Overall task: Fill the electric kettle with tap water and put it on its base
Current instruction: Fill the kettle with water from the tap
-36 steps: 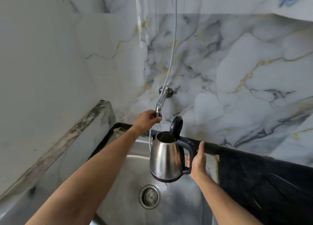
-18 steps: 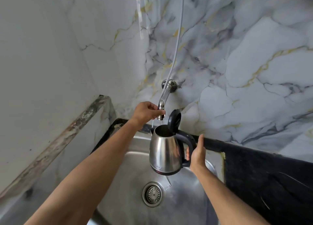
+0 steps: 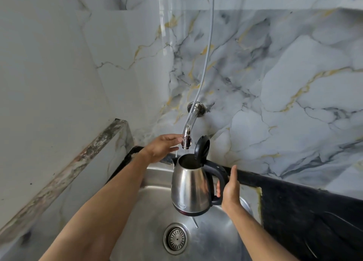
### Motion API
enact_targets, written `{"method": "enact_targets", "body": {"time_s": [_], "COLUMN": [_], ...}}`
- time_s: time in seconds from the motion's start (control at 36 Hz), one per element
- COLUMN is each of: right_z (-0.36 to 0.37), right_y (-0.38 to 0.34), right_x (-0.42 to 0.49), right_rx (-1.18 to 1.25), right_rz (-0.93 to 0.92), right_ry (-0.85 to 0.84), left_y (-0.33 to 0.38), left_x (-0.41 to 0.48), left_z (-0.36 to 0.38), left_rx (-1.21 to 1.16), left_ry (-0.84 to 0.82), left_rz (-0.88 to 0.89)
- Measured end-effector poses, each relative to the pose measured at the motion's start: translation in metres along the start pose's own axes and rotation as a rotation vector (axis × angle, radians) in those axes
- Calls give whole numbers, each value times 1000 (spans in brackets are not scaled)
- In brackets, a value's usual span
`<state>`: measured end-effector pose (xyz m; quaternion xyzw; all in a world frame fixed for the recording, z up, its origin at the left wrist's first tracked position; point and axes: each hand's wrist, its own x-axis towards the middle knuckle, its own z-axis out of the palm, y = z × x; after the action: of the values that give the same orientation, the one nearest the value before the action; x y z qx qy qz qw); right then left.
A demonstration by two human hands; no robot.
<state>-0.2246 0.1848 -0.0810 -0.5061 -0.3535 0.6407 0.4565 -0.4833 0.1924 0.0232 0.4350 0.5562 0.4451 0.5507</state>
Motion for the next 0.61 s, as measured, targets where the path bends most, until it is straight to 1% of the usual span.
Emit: {"method": "enact_targets", "body": {"time_s": [0.08, 0.14, 0.25, 0.42, 0.61], "right_z": [-1, -1, 3, 11, 14], "right_y": [0, 0, -3, -9, -8], "right_x": [1, 1, 0, 1, 1], "right_rx": [10, 17, 15, -17, -14], "right_rz": [-5, -8, -4, -16, -15], "right_ry": [0, 1, 4, 22, 24], "left_y": [-10, -16, -16, -11, 1], "left_x": [2, 4, 6, 6, -1], "left_z": [5, 8, 16, 18, 15], "left_rx": [-97, -113, -84, -12, 111], "left_ry": [26, 45, 49, 33, 118], "left_rz": [46, 66, 90, 31, 96]}}
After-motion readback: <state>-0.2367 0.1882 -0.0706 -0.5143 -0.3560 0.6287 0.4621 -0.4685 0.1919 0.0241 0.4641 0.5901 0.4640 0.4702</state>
